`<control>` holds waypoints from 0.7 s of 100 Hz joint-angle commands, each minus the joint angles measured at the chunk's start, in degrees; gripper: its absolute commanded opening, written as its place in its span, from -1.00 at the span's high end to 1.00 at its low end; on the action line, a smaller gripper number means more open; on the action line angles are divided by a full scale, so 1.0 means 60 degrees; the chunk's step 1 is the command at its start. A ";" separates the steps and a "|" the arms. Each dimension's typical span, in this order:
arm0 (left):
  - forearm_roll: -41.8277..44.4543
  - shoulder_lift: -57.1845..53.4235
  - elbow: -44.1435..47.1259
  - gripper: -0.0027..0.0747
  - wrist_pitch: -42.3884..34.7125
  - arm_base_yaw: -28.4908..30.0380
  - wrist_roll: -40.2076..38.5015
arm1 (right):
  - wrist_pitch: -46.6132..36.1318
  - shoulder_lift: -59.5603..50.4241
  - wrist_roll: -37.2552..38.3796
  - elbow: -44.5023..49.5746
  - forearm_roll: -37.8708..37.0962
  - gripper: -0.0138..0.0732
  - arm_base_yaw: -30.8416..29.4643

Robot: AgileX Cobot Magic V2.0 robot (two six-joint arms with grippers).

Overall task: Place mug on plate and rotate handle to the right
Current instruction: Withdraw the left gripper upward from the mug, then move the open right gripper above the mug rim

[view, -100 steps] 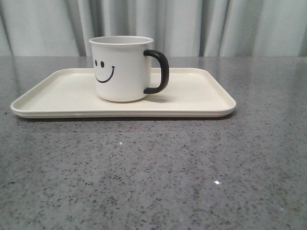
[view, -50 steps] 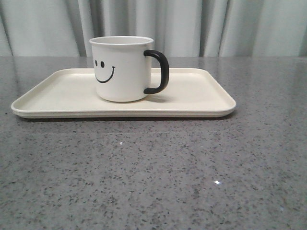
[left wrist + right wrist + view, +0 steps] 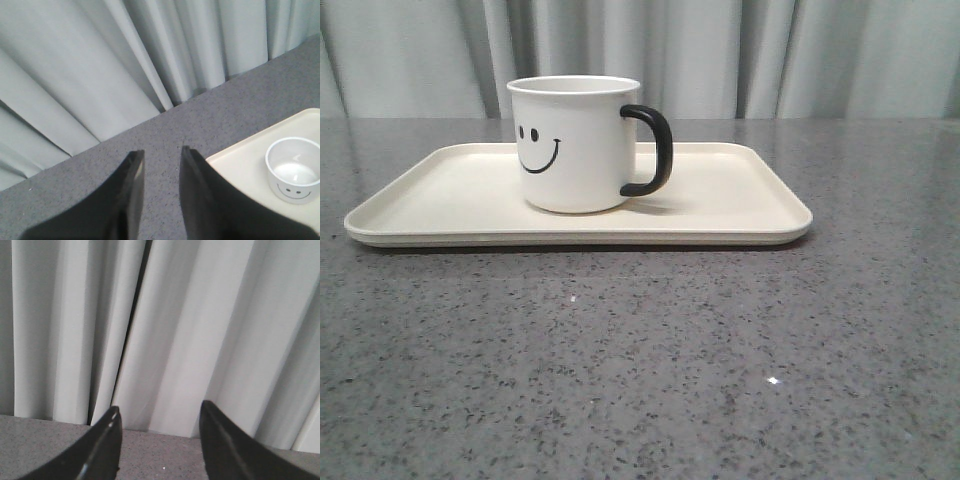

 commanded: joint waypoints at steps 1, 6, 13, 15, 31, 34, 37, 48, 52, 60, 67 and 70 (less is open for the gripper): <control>0.0448 -0.0599 0.0596 0.45 -0.0132 -0.0052 -0.0267 | -0.0708 0.0003 -0.0051 -0.0191 -0.0194 -0.17 0.0017; 0.0780 -0.0868 0.1040 0.45 -0.0132 -0.0052 -0.0542 | -0.0708 0.0003 -0.0051 -0.0191 -0.0194 -0.17 0.0017; 0.1186 -0.1226 0.1681 0.45 -0.0132 -0.0052 -0.0928 | -0.0708 0.0003 -0.0051 -0.0191 -0.0194 -0.17 0.0017; 0.1282 -0.1331 0.1877 0.45 -0.0132 -0.0052 -0.1005 | -0.0701 0.0003 -0.0051 -0.0191 -0.0194 -0.17 0.0017; 0.1853 -0.2092 0.3251 0.67 -0.0150 -0.0052 -0.1539 | -0.0534 0.0003 -0.0051 -0.0191 -0.0194 -0.17 0.0017; 0.2005 -0.2210 0.3525 0.79 -0.0145 -0.0052 -0.1739 | -0.0507 0.0003 -0.0051 -0.0191 -0.0194 -0.17 0.0017; 0.2156 -0.2326 0.3732 0.91 -0.0172 -0.0052 -0.1903 | -0.0483 0.0003 -0.0051 -0.0191 -0.0194 -0.17 0.0017; 0.2872 -0.2689 0.4415 0.98 -0.0247 -0.0052 -0.2527 | -0.0453 0.0003 -0.0051 -0.0191 -0.0185 -0.17 0.0017; 0.2968 -0.2775 0.4534 0.98 -0.0229 -0.0052 -0.2549 | -0.0453 0.0003 -0.0051 -0.0191 -0.0185 -0.17 0.0017; 0.3030 -0.2846 0.4650 0.98 -0.0249 -0.0052 -0.2549 | -0.0634 0.0003 -0.0051 -0.0191 -0.0145 -0.17 0.0030; 0.3057 -0.2871 0.4650 0.98 -0.0262 -0.0052 -0.2549 | -0.0981 0.0120 -0.0051 -0.0246 -0.0051 -0.17 0.0090; 0.3100 -0.2871 0.4650 0.98 -0.0262 -0.0052 -0.2549 | -0.1109 0.0236 -0.0051 -0.0330 -0.0024 -0.17 0.0153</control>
